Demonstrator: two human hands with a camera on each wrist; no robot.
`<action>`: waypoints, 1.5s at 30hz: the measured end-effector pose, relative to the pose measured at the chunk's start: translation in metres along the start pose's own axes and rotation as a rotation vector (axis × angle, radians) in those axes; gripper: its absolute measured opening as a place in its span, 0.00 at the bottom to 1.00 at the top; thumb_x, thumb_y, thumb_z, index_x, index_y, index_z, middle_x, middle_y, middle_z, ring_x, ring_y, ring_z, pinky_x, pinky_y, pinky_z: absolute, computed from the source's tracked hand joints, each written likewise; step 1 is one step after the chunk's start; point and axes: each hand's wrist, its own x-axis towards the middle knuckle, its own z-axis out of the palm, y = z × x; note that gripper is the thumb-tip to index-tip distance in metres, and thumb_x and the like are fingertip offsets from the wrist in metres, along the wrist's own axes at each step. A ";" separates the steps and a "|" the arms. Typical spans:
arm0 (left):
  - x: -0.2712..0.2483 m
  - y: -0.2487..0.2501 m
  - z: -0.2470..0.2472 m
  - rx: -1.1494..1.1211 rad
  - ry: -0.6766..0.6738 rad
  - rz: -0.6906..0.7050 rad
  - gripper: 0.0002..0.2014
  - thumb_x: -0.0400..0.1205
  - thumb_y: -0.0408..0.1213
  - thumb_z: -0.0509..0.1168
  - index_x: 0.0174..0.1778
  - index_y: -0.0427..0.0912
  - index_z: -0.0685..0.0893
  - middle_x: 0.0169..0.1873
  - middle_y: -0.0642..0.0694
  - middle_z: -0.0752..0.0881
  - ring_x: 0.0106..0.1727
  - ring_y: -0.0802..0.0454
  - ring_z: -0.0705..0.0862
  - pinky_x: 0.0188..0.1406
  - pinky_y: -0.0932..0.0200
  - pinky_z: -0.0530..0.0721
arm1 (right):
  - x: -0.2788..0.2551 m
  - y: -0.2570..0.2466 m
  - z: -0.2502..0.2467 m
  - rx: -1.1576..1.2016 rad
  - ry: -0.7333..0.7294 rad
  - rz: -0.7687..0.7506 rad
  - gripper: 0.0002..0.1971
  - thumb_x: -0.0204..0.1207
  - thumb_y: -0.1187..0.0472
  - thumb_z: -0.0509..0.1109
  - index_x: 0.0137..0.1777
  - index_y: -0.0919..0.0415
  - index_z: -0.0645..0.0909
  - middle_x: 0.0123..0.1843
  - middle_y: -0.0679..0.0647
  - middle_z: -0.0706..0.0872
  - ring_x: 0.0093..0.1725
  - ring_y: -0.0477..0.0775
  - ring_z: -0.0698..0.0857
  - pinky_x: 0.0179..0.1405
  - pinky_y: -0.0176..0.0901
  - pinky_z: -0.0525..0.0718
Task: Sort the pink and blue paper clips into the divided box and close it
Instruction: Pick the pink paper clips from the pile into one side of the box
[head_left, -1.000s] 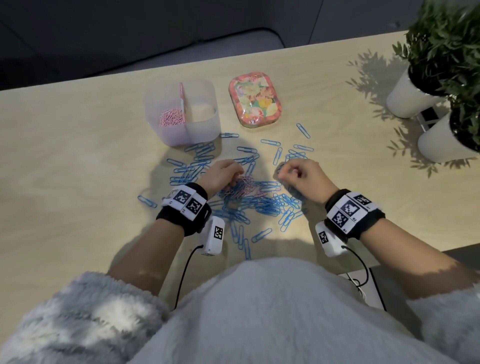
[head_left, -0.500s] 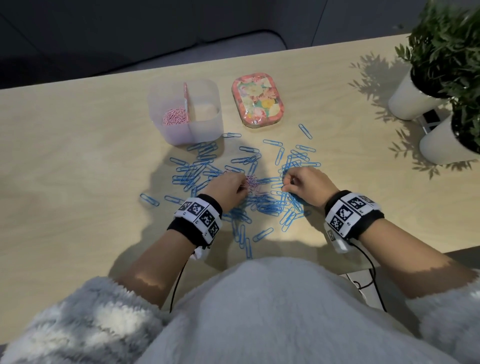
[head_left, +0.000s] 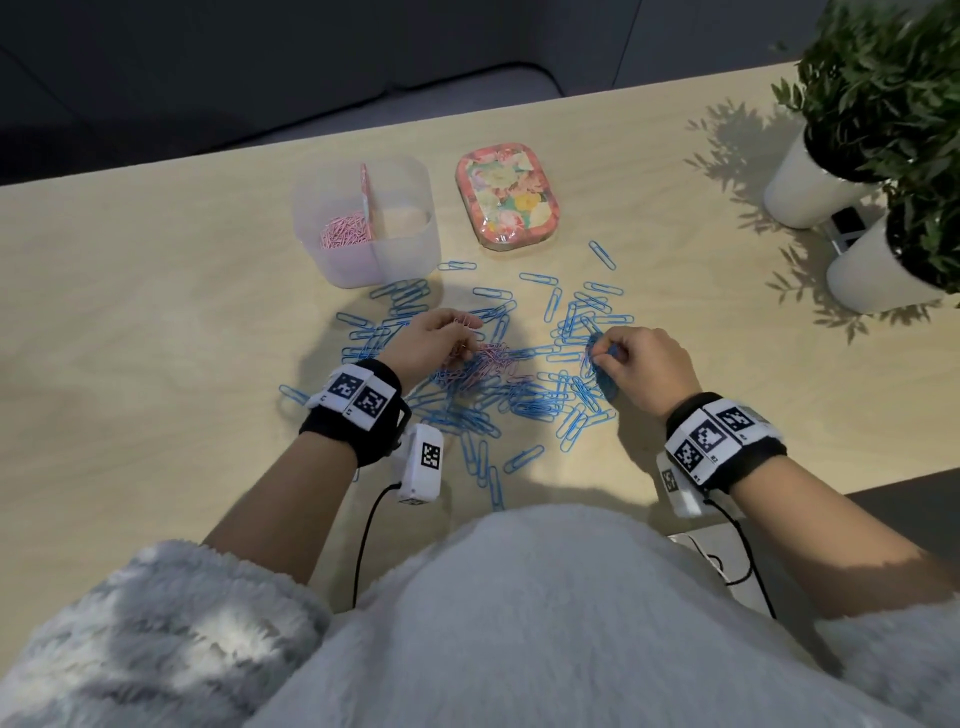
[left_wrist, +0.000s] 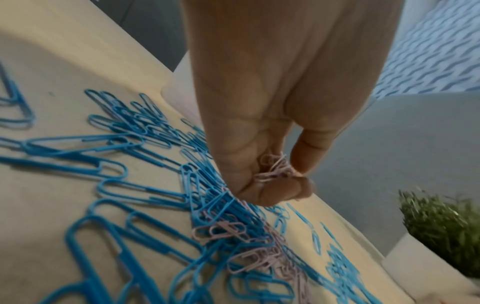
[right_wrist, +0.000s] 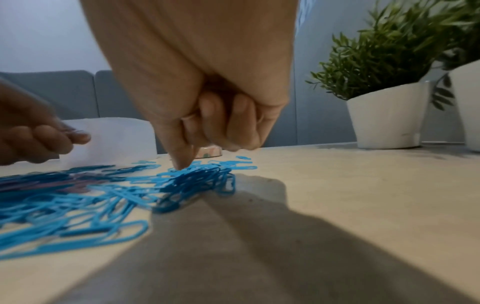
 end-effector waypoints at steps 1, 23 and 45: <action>-0.001 0.001 0.003 0.037 -0.001 -0.003 0.10 0.84 0.29 0.55 0.39 0.42 0.78 0.29 0.46 0.77 0.28 0.53 0.73 0.29 0.62 0.71 | -0.001 -0.003 0.001 -0.007 -0.002 0.016 0.04 0.72 0.55 0.71 0.40 0.53 0.83 0.34 0.50 0.81 0.44 0.61 0.82 0.38 0.43 0.72; 0.006 -0.014 0.032 1.113 0.076 0.286 0.08 0.81 0.38 0.61 0.51 0.41 0.82 0.52 0.41 0.86 0.56 0.40 0.83 0.48 0.51 0.79 | 0.014 0.012 -0.008 0.094 0.040 0.110 0.07 0.69 0.56 0.72 0.32 0.56 0.81 0.31 0.54 0.83 0.38 0.62 0.83 0.40 0.47 0.79; 0.014 -0.016 0.032 1.095 -0.060 0.297 0.09 0.82 0.34 0.61 0.55 0.34 0.79 0.57 0.36 0.80 0.60 0.40 0.78 0.58 0.55 0.71 | 0.019 -0.046 -0.008 1.150 -0.452 0.336 0.11 0.77 0.78 0.55 0.50 0.67 0.77 0.27 0.57 0.83 0.19 0.47 0.79 0.16 0.32 0.77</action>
